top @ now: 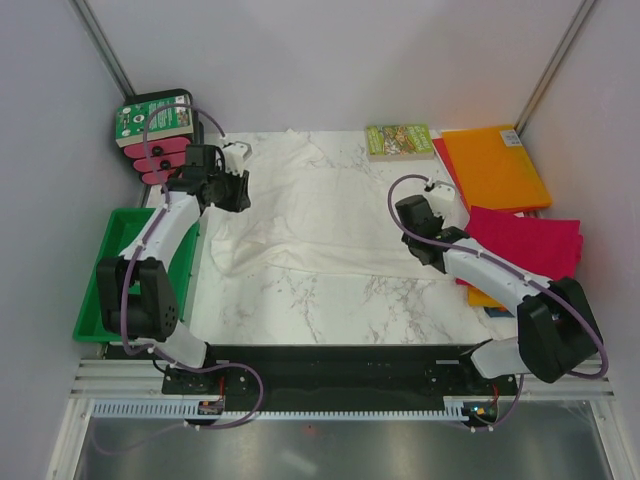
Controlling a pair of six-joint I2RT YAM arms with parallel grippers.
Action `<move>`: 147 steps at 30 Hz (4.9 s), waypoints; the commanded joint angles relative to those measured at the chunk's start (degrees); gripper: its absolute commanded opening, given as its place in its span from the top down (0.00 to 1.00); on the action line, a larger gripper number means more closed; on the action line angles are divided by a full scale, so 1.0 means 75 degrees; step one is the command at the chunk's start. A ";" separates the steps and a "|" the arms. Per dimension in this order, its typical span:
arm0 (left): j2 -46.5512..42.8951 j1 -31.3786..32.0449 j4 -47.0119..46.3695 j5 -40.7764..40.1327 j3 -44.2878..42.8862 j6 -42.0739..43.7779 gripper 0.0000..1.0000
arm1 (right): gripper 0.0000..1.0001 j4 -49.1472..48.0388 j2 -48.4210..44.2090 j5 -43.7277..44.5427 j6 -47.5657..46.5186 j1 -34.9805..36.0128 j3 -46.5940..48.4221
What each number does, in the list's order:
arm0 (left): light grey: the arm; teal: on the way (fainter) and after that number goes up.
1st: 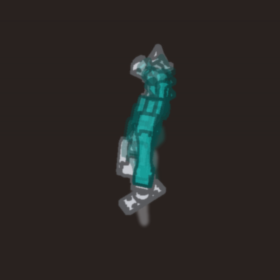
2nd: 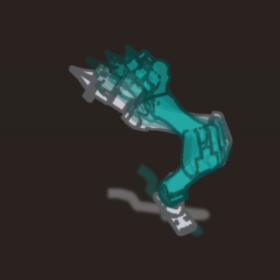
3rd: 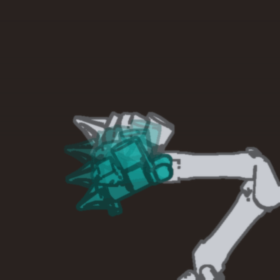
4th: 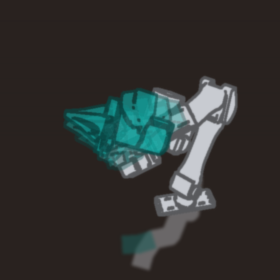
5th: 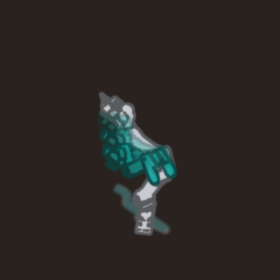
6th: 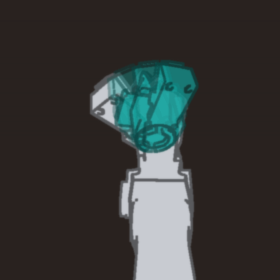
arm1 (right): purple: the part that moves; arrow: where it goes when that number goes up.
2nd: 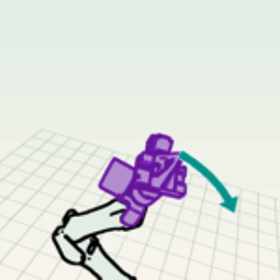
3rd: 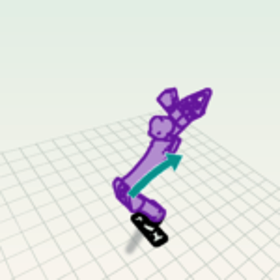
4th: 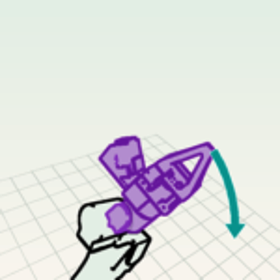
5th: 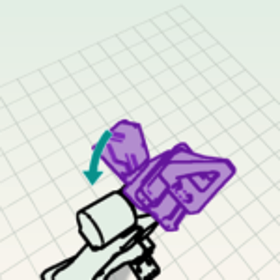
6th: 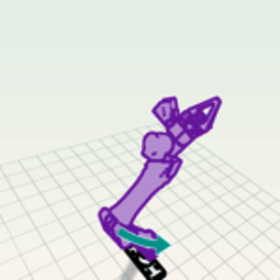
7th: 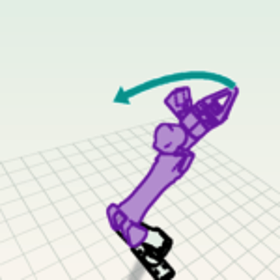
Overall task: Fold and stack the t-shirts
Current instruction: Fold the flattened tshirt in 1/3 of the way
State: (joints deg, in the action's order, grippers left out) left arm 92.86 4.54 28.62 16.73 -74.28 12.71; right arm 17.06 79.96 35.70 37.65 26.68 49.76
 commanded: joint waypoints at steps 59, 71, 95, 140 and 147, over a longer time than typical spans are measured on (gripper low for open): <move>0.0662 0.0227 0.1516 0.0617 0.1279 0.0626 0.98 | 0.85 0.0866 0.0565 -0.0812 0.0183 0.1131 0.1135; 0.0426 0.0227 0.1316 0.0852 0.1619 0.0543 0.98 | 0.89 0.0772 0.0893 -0.0893 0.0523 0.1341 0.0971; 0.3096 0.0239 0.0953 0.0043 -0.1344 -0.0019 0.98 | 0.92 0.0643 0.1221 -0.0753 0.0640 0.1459 0.0678; 0.1728 -0.0218 0.1575 0.1355 0.0388 0.0590 0.98 | 0.96 0.0830 0.4818 -0.1163 -0.0285 0.0487 0.4158; 0.1845 -0.0218 0.1551 0.1015 0.0728 0.0638 0.98 | 0.96 0.1088 0.5345 -0.1338 -0.0485 0.0135 0.4685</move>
State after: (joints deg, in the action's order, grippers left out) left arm 105.67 3.03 40.47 26.00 -69.89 15.14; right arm 22.63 117.84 26.79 35.44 28.47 80.99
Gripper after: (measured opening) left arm 0.025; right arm 0.040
